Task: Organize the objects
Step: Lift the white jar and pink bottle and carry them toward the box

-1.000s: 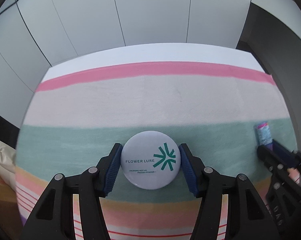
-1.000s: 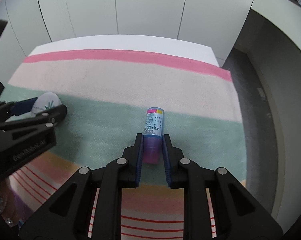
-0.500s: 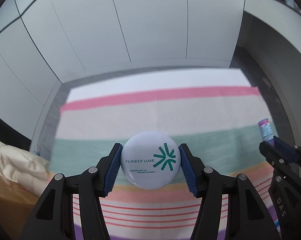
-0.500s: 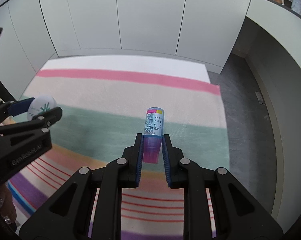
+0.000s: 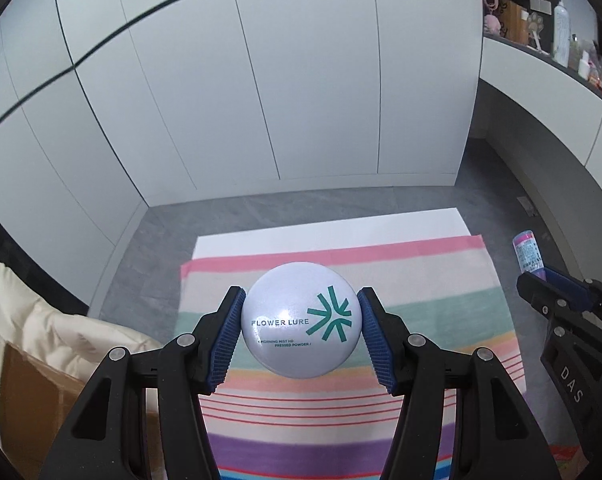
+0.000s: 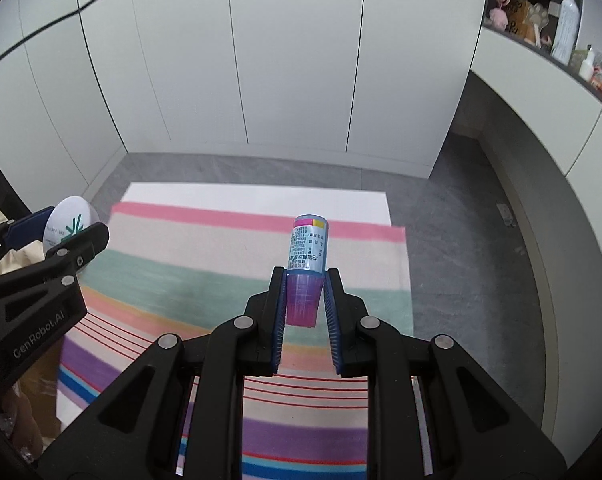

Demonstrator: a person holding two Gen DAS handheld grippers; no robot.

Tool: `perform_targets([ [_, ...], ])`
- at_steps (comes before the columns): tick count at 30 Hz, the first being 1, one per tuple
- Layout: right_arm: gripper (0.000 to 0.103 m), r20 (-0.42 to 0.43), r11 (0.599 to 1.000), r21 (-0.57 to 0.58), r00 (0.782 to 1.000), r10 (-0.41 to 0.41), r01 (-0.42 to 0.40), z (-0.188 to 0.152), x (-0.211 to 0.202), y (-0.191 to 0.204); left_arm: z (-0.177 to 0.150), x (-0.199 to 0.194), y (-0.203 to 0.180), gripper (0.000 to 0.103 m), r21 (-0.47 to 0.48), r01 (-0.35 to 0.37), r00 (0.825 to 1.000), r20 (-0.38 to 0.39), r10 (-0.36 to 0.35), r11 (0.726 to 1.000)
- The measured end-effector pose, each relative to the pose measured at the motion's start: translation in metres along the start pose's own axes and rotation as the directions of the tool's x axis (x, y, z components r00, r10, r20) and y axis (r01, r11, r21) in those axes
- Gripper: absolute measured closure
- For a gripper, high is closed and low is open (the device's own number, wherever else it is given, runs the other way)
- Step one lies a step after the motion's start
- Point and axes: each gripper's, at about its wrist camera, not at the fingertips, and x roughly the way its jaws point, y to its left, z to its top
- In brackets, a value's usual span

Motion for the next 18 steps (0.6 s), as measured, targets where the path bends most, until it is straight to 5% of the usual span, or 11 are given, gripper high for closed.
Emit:
perform_targets([
  [13, 0.084, -0.021, 0.999, -0.030, 1.000, 0.014, -0.015, -0.010, -0.047, 0.015, -0.009, -0.057, 0.011, 0.044, 0.026, -0.033, 0.999, 0.010, 0.032, 0.999],
  [18, 0.084, -0.025, 1.000, -0.024, 1.000, 0.018, -0.018, -0.026, -0.064, 0.013, -0.026, -0.082, 0.022, 0.045, -0.024, 0.045, 0.999, -0.004, -0.045, 0.999],
])
